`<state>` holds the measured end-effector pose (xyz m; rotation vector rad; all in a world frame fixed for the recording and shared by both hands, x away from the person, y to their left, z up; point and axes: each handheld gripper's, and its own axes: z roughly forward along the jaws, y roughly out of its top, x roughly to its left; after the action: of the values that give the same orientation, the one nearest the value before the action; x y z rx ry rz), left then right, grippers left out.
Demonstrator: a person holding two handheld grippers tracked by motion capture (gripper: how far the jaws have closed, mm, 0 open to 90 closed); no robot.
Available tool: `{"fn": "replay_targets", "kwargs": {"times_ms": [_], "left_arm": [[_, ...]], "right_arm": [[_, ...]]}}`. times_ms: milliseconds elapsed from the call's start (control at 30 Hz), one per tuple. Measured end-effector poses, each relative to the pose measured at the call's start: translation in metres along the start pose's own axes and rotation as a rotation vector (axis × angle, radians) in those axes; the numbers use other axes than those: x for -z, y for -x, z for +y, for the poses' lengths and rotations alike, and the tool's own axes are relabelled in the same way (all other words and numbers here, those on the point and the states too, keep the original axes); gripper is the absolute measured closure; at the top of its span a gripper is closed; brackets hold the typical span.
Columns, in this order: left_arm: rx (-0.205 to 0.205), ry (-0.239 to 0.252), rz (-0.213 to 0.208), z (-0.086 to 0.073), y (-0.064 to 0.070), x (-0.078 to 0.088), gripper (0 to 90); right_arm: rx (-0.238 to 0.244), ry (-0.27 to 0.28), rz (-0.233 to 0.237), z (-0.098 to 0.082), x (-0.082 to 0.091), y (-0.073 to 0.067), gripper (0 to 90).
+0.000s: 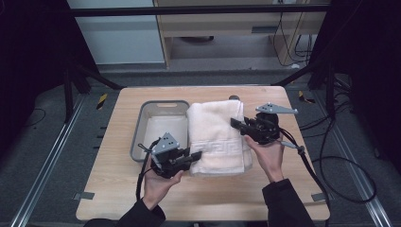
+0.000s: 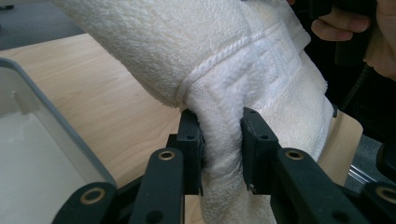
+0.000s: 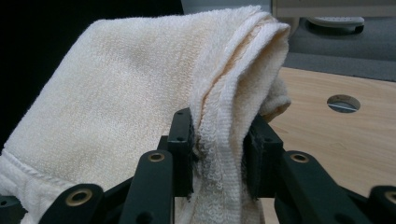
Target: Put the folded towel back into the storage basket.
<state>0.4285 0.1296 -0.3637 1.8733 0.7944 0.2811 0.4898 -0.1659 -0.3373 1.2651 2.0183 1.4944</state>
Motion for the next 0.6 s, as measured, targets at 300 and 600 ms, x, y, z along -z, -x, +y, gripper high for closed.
{"fn": "replay_targets", "kwargs": {"times_ms": [300, 600], "left_arm": [[0.019, 0.051, 0.03, 0.007, -0.016, 0.016, 71.4], [0.043, 0.078, 0.049, 0.01, -0.03, 0.026, 71.5]], "right_arm": [[0.024, 0.016, -0.002, 0.021, -0.014, -0.016, 67.5], [0.036, 0.016, -0.002, 0.035, -0.027, -0.026, 67.5]]}}
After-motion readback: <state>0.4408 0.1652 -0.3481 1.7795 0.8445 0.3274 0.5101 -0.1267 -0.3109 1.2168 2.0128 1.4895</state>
